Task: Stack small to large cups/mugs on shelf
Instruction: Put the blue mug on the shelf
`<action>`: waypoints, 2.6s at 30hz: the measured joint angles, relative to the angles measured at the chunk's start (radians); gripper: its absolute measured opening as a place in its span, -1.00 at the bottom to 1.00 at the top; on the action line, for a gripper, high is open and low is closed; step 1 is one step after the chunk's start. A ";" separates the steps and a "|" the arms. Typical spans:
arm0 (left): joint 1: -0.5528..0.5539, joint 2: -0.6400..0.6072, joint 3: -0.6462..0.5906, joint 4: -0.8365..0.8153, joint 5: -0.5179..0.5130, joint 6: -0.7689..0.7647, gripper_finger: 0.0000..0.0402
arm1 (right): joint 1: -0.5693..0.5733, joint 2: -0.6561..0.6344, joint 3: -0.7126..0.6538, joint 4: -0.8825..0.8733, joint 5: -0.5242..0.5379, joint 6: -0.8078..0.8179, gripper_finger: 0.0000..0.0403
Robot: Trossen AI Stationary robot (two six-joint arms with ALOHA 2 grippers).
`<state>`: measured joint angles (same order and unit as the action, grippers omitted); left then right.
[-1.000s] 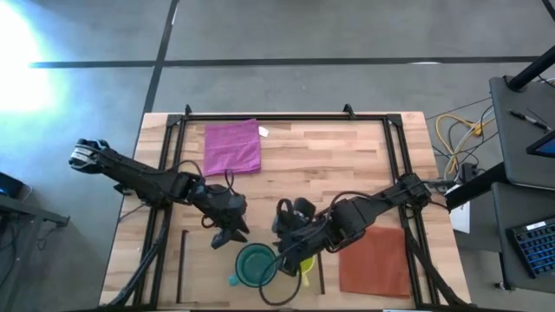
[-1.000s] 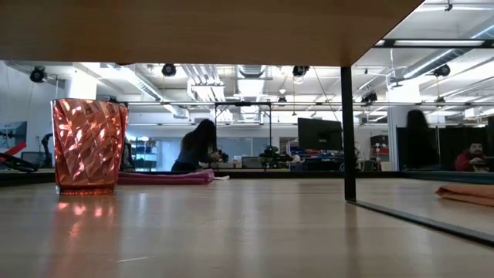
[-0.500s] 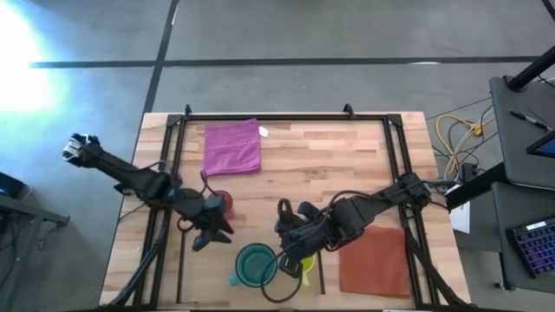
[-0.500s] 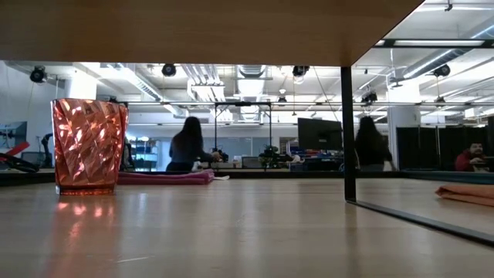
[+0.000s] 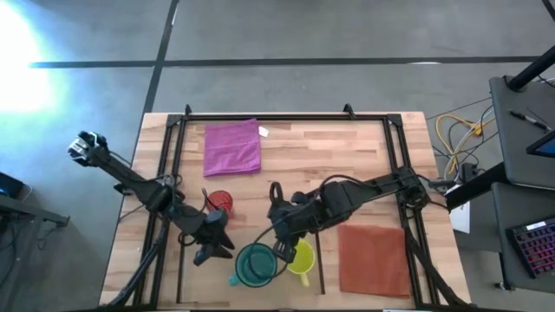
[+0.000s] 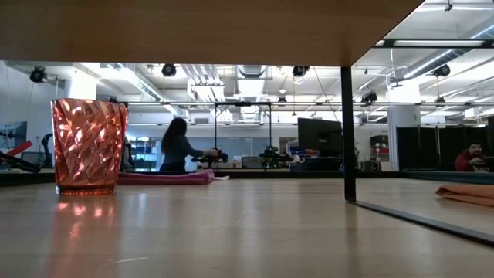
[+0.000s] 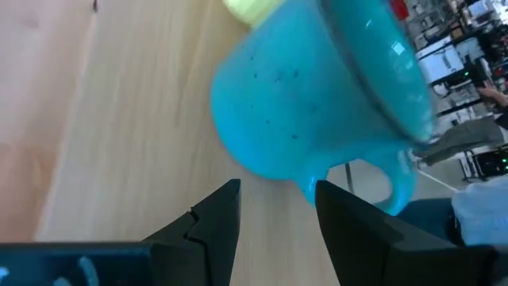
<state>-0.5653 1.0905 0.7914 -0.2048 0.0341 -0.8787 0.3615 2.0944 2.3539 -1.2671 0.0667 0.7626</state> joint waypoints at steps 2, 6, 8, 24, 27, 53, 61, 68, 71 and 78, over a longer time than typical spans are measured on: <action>-0.015 0.029 0.000 0.024 0.000 -0.005 -0.25 | -0.005 0.009 0.000 -0.001 -0.031 -0.010 -0.51; -0.040 0.069 0.000 0.037 0.001 -0.007 -0.25 | -0.005 0.031 -0.002 -0.003 -0.083 -0.024 -0.50; -0.048 0.077 0.000 0.037 0.000 -0.008 -0.25 | -0.003 0.035 -0.002 -0.003 -0.085 -0.028 -0.47; -0.105 0.103 -0.002 0.198 -0.117 -0.051 -0.25 | -0.017 0.038 -0.002 0.062 -0.107 -0.062 -0.32; -0.105 0.128 -0.002 0.224 -0.121 -0.050 -0.25 | -0.029 0.038 -0.002 0.078 -0.106 -0.064 -0.31; -0.116 0.156 -0.013 0.262 -0.117 -0.031 -0.25 | 0.001 0.050 0.002 0.098 -0.176 -0.146 -0.30; -0.117 0.156 -0.013 0.264 -0.117 -0.030 -0.25 | -0.040 0.054 0.002 0.099 -0.088 -0.147 -0.29; -0.120 0.154 -0.013 0.232 -0.117 -0.025 -0.25 | -0.056 0.046 0.001 0.104 -0.091 -0.169 -0.28; -0.126 0.150 -0.013 0.196 -0.118 -0.025 -0.25 | -0.056 0.007 0.001 0.119 -0.087 -0.170 -0.28; -0.131 0.133 -0.013 0.185 -0.124 -0.023 -0.25 | -0.017 -0.088 0.003 0.148 -0.105 -0.118 -0.37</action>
<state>-0.6960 1.2231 0.7781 -0.0201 -0.0903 -0.9017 0.3441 2.0066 2.3566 -1.1195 -0.0384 0.6447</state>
